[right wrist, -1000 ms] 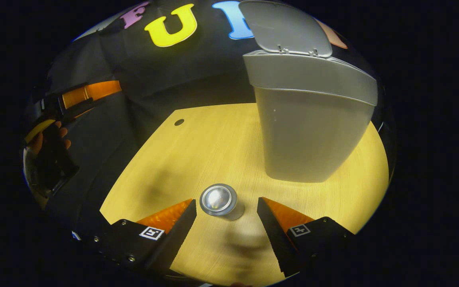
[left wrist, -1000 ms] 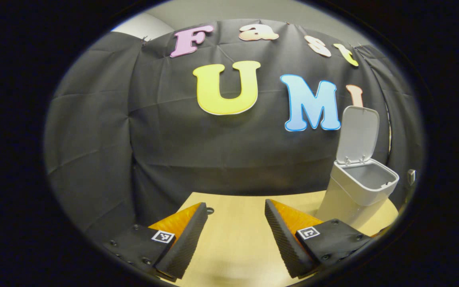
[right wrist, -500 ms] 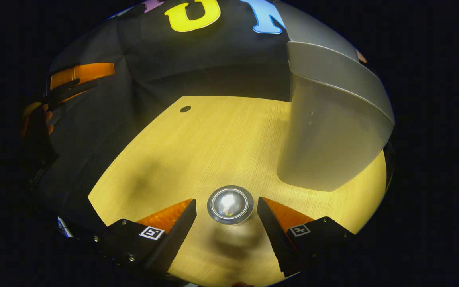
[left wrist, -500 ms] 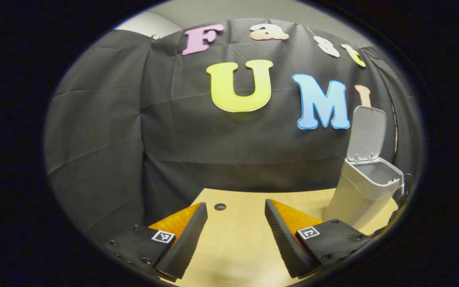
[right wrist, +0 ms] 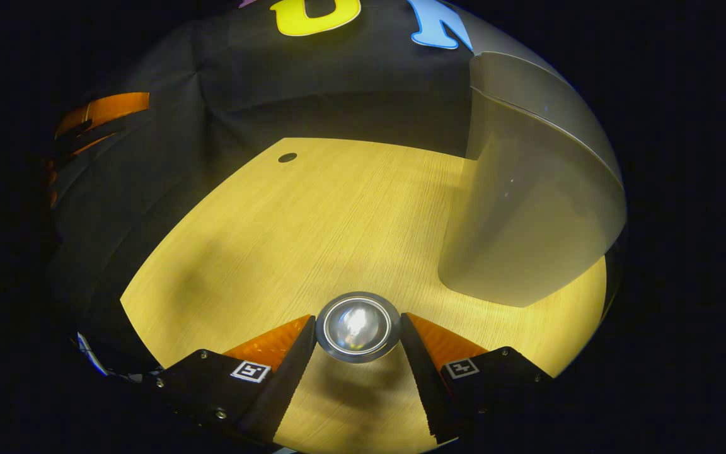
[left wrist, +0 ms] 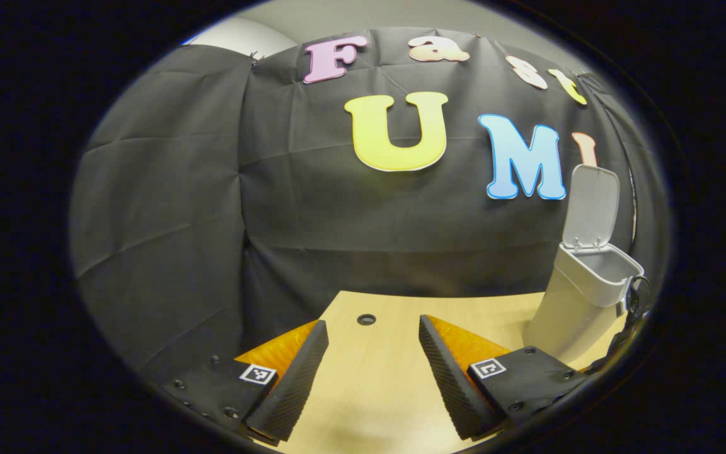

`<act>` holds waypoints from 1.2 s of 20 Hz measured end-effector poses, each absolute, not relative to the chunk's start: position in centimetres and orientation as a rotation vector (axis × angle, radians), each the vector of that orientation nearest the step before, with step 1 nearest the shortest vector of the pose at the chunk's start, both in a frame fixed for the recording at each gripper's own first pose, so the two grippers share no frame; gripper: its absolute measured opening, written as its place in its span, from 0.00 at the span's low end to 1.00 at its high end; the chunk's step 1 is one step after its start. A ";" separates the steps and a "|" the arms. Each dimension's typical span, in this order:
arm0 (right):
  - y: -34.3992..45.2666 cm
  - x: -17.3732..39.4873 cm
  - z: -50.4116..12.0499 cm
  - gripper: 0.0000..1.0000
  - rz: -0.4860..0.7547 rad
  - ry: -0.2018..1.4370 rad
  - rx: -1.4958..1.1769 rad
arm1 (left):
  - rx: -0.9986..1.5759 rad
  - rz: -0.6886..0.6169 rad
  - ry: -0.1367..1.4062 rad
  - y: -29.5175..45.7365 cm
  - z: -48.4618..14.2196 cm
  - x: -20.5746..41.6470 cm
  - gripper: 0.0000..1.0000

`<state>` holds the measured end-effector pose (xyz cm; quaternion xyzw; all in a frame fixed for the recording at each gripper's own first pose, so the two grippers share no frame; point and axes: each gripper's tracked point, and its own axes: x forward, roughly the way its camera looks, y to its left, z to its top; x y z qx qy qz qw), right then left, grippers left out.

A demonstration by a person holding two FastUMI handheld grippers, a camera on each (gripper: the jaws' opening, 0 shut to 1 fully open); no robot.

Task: Press the lid of the desktop garbage bin to open it, pick up the crumpled paper on the desktop and throw it into the bin, then pick up the pop can on the desktop and drop it into the bin, and finally close the garbage bin lid.

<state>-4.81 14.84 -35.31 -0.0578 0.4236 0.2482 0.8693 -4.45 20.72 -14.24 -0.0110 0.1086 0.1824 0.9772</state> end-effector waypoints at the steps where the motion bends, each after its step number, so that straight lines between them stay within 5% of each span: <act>1: 15.0 -4.8 -34.9 0.84 0.528 0.879 -0.118 | -0.022 0.368 0.217 20.7 -14.2 -4.4 1.00; 24: 16.3 1.0 -12.5 0.84 0.529 0.433 0.118 | -0.023 0.288 0.208 17.5 -14.0 -2.4 1.00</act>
